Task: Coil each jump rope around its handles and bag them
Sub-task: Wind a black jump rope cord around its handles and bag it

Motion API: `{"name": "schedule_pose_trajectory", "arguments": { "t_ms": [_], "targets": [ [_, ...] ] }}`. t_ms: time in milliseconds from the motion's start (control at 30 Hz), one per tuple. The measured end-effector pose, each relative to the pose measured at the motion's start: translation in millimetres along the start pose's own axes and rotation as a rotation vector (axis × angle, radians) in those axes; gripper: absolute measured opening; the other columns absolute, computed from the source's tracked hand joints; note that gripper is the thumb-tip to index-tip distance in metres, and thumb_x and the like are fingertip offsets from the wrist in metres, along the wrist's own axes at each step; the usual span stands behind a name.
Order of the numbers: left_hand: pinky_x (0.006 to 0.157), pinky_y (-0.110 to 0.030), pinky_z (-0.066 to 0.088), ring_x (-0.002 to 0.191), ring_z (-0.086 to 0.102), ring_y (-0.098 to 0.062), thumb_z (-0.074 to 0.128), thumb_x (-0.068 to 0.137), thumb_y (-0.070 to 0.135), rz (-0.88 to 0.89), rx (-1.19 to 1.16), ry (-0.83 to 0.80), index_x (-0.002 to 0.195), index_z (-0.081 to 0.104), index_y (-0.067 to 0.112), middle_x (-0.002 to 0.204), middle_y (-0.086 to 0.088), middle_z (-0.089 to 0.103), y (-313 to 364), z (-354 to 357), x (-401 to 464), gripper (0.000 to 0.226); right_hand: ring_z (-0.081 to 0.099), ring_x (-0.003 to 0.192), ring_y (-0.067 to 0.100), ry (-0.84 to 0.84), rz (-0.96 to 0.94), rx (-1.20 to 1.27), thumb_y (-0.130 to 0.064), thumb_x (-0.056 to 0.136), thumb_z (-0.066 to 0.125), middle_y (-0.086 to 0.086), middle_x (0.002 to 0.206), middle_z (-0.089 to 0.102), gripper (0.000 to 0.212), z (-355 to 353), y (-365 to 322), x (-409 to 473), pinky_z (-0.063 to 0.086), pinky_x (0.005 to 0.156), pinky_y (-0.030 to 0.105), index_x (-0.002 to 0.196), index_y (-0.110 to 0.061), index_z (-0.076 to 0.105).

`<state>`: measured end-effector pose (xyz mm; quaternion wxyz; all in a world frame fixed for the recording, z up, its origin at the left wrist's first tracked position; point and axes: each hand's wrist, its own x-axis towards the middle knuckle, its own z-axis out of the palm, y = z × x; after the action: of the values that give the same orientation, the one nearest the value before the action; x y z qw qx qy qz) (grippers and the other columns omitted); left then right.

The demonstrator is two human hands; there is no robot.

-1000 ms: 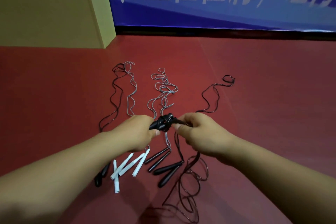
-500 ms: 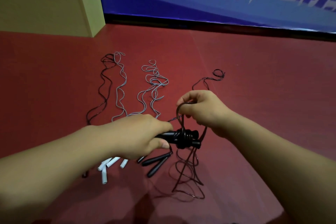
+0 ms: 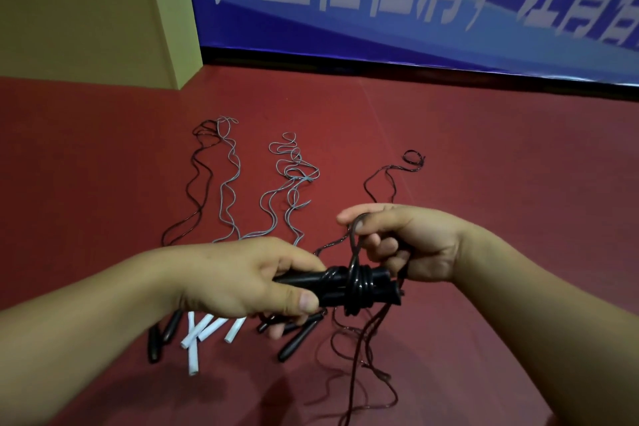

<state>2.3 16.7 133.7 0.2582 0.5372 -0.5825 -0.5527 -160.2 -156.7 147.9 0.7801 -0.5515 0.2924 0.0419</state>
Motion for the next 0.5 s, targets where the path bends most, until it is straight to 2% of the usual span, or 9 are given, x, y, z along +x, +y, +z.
{"name": "schedule_pose_trajectory", "arguments": {
  "t_ms": [100, 267, 400, 500],
  "targets": [
    [0.068, -0.03, 0.045, 0.067, 0.06, -0.018, 0.06, 0.096, 0.023, -0.012, 0.014, 0.004, 0.095, 0.064, 0.023, 0.078, 0.009, 0.059, -0.3, -1.5, -0.9, 0.004, 0.034, 0.037, 0.0, -0.034, 0.028, 0.109, -0.007, 0.068, 0.059, -0.003, 0.054, 0.046, 0.021, 1.0, -4.3, -1.3, 0.01, 0.037, 0.01, 0.069, -0.02, 0.075],
    [0.072, -0.037, 0.047, 0.068, 0.061, -0.02, 0.061, 0.096, 0.024, -0.04, 0.028, 0.023, 0.091, 0.064, 0.03, 0.078, 0.0, 0.056, -2.1, -3.2, -2.2, 0.008, 0.037, 0.036, 0.0, -0.03, 0.042, 0.21, -0.005, 0.069, 0.056, -0.001, 0.055, 0.047, 0.021, 4.1, -5.4, 0.7, 0.012, 0.035, 0.008, 0.063, -0.015, 0.074],
    [0.068, -0.031, 0.044, 0.067, 0.057, -0.015, 0.061, 0.096, 0.029, -0.07, 0.117, 0.053, 0.089, 0.064, 0.033, 0.075, -0.003, 0.056, -5.6, -4.2, -2.5, 0.009, 0.037, 0.038, 0.002, -0.05, 0.065, 0.249, -0.006, 0.07, 0.053, 0.003, 0.06, 0.051, 0.021, 3.8, -4.4, 4.0, 0.015, 0.033, 0.008, 0.067, -0.013, 0.073],
    [0.067, -0.028, 0.045, 0.068, 0.062, -0.015, 0.061, 0.096, 0.032, -0.127, 0.155, 0.055, 0.094, 0.064, 0.029, 0.075, -0.006, 0.062, -10.7, -5.5, -3.3, 0.005, 0.033, 0.04, 0.004, -0.084, 0.063, 0.257, -0.01, 0.074, 0.047, 0.007, 0.066, 0.052, 0.024, 3.5, -4.8, 5.5, 0.016, 0.032, 0.01, 0.076, -0.011, 0.071]
  ]
}}
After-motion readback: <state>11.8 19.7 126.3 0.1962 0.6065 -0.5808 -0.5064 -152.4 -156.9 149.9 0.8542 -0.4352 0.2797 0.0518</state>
